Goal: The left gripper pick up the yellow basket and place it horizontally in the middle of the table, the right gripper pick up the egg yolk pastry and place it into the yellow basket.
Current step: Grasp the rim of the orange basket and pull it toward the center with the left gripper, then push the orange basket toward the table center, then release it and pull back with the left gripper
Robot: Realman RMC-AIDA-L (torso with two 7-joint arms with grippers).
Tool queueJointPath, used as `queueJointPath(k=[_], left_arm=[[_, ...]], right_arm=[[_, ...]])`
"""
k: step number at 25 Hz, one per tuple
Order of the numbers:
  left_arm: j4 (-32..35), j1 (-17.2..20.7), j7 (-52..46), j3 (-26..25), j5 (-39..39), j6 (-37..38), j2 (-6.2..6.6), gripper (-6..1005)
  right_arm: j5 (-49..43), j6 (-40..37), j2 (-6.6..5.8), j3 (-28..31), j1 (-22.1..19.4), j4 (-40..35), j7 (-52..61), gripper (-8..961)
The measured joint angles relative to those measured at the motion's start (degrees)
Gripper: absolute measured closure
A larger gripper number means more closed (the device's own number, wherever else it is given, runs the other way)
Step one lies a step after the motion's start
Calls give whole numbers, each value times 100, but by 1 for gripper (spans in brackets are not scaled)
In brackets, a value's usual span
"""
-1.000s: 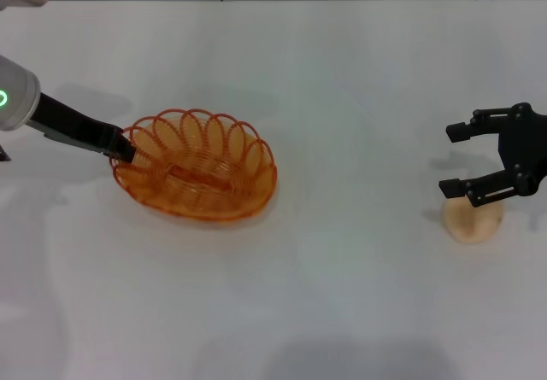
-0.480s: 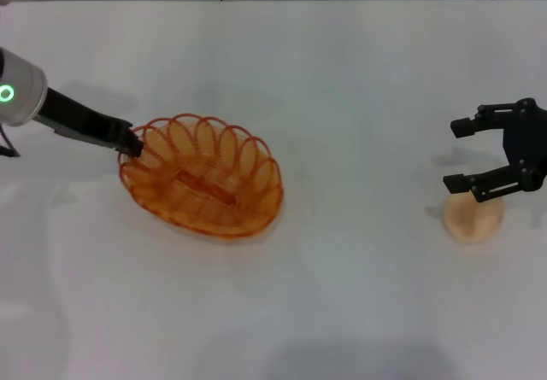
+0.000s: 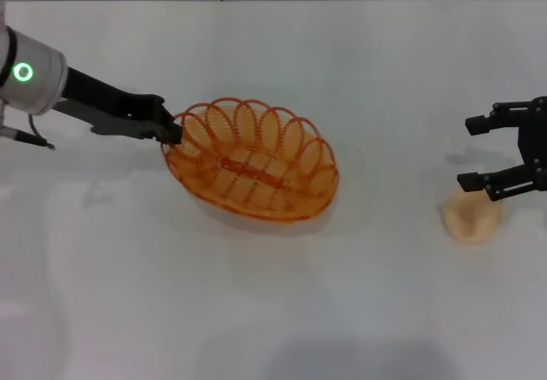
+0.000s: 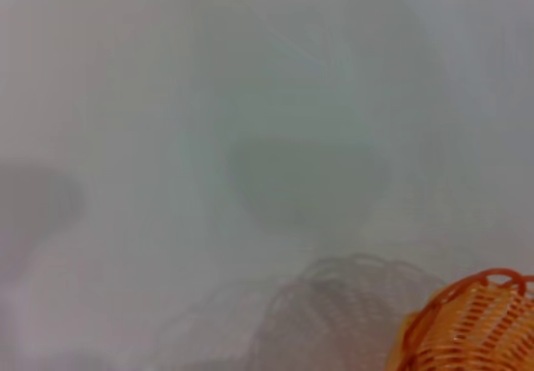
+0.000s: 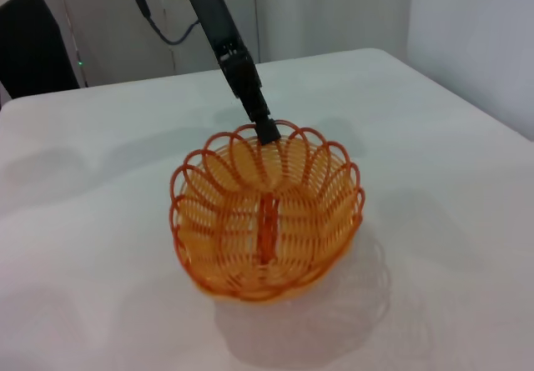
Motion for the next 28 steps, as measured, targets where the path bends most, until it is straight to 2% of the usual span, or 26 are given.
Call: queueJointPath(k=[8,16,28], left_arm=[[-63,-50,-1067,43,-40,163,-130,932],[-63,98,-1697,20,-179,25,-376,932],[-206,70,-1826,70,-194,-206,-417,932]], right_arm=[[21,-14,58,-13,-112,-146,-185,158],[-4,-34,88,-48,-125,-167,-234,162],[-12,-99,105,-48,-138,-168,-306,169]])
